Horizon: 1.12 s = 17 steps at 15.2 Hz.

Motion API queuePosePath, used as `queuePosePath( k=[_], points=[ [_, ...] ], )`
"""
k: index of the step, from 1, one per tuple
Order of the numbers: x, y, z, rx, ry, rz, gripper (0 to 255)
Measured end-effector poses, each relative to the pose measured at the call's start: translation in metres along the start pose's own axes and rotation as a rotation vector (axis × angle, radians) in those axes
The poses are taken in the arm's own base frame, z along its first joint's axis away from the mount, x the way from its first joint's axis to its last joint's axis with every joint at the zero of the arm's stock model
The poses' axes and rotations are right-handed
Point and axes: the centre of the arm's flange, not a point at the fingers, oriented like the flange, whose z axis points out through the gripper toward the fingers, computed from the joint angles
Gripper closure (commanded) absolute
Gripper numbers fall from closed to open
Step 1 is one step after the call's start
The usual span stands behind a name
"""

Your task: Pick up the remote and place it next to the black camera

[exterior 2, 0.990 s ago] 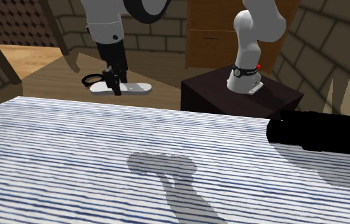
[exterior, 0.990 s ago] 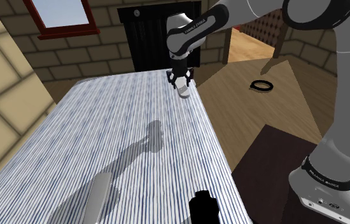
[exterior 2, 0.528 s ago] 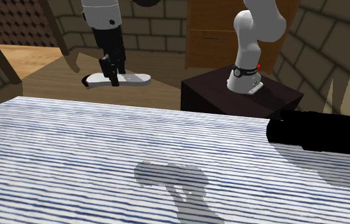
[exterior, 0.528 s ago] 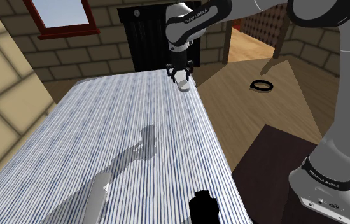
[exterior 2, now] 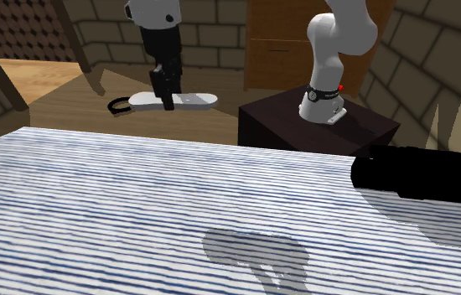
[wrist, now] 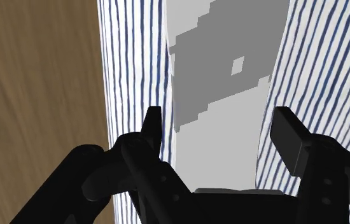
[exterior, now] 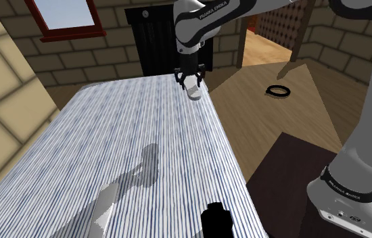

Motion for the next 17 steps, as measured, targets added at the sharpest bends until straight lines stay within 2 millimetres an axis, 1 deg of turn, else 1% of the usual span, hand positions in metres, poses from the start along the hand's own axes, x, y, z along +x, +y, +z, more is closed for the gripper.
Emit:
queuePosePath(
  k=[2,6,8,9,11,13,15,17],
  points=[
    [-0.023,-0.006,0.002,0.000,0.000,-0.001,255],
    [-0.076,-0.021,0.003,0.000,0.000,-0.001,255],
    [-0.100,-0.024,0.003,0.000,0.000,-0.001,255],
    [-0.113,-0.029,0.001,0.000,0.000,-0.001,255],
    [-0.139,-0.038,0.005,0.000,0.000,-0.001,255],
    [-0.161,-0.047,-0.002,0.000,0.000,-0.001,255],
    [-0.190,-0.050,0.002,0.000,0.000,-0.001,255],
    [-0.217,-0.057,0.000,0.000,0.000,-0.001,255]
  ],
)
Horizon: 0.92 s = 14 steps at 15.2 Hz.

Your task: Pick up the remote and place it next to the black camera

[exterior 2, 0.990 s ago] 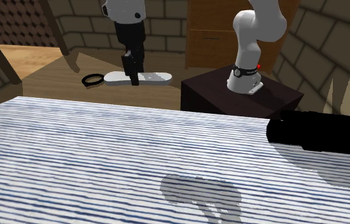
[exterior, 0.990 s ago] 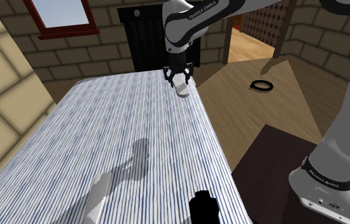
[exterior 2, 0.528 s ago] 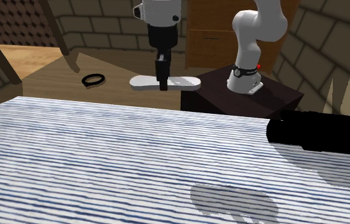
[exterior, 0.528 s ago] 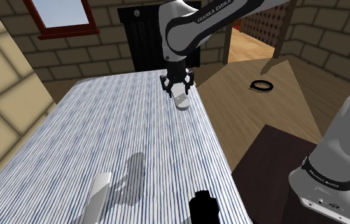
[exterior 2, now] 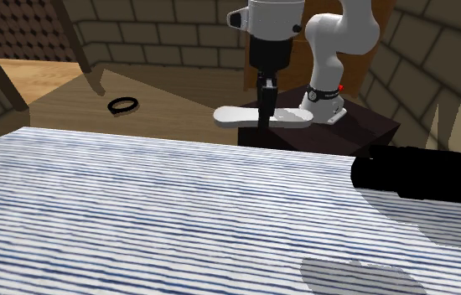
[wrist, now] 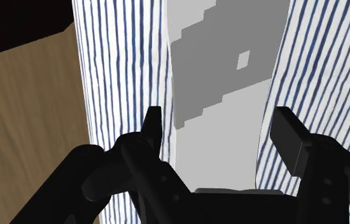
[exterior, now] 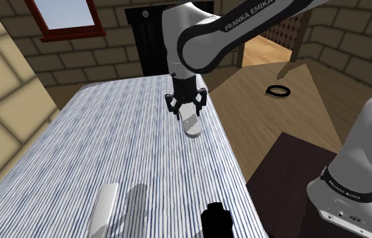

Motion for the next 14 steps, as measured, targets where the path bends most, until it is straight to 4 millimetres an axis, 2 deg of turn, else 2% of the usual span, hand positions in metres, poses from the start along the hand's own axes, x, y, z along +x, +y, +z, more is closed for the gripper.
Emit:
queuePosePath(
  k=[11,14],
  points=[
    [-0.137,-0.040,-0.002,0.000,0.000,0.000,255],
    [-0.181,-0.049,-0.003,0.000,0.001,0.000,255]
  ],
)
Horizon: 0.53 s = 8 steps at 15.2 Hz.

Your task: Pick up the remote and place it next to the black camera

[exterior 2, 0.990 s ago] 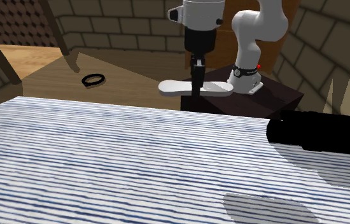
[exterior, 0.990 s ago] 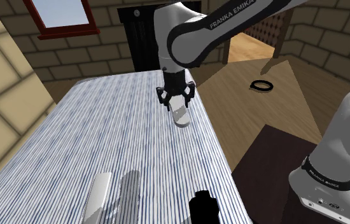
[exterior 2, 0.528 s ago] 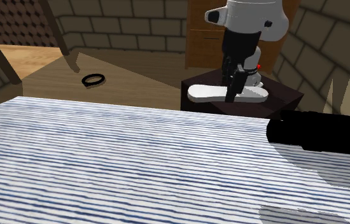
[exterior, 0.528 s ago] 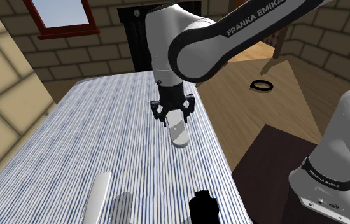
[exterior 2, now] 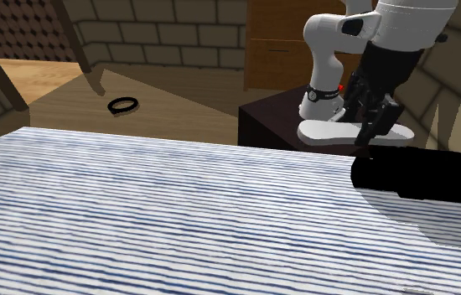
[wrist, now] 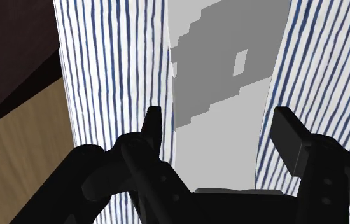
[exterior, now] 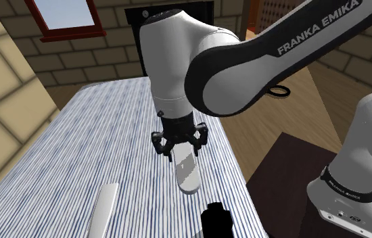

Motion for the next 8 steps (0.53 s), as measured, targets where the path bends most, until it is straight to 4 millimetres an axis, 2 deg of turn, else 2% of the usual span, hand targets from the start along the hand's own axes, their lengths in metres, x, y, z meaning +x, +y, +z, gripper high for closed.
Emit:
queuePosePath(
  k=[2,8],
  points=[
    [-0.012,-0.004,0.006,0.000,0.000,0.001,255],
    [-0.016,-0.005,0.037,0.000,-0.001,0.002,255]
  ],
)
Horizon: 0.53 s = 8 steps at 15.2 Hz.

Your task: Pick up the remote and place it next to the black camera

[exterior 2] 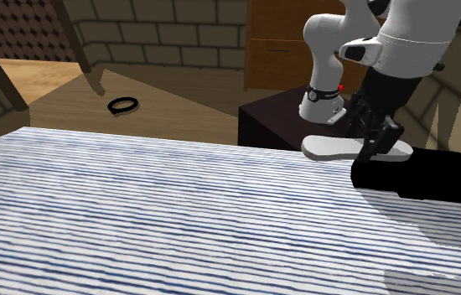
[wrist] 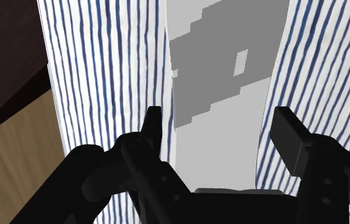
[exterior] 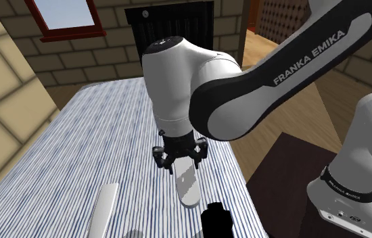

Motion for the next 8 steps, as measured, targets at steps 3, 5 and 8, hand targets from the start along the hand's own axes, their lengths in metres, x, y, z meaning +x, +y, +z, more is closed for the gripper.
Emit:
queuePosePath(
  k=[3,5,8],
  points=[
    [0.001,0.000,0.015,0.000,0.000,0.000,255],
    [-0.001,0.000,0.025,0.000,0.000,0.000,255],
    [0.001,-0.002,0.041,0.000,0.000,0.000,255]
  ],
)
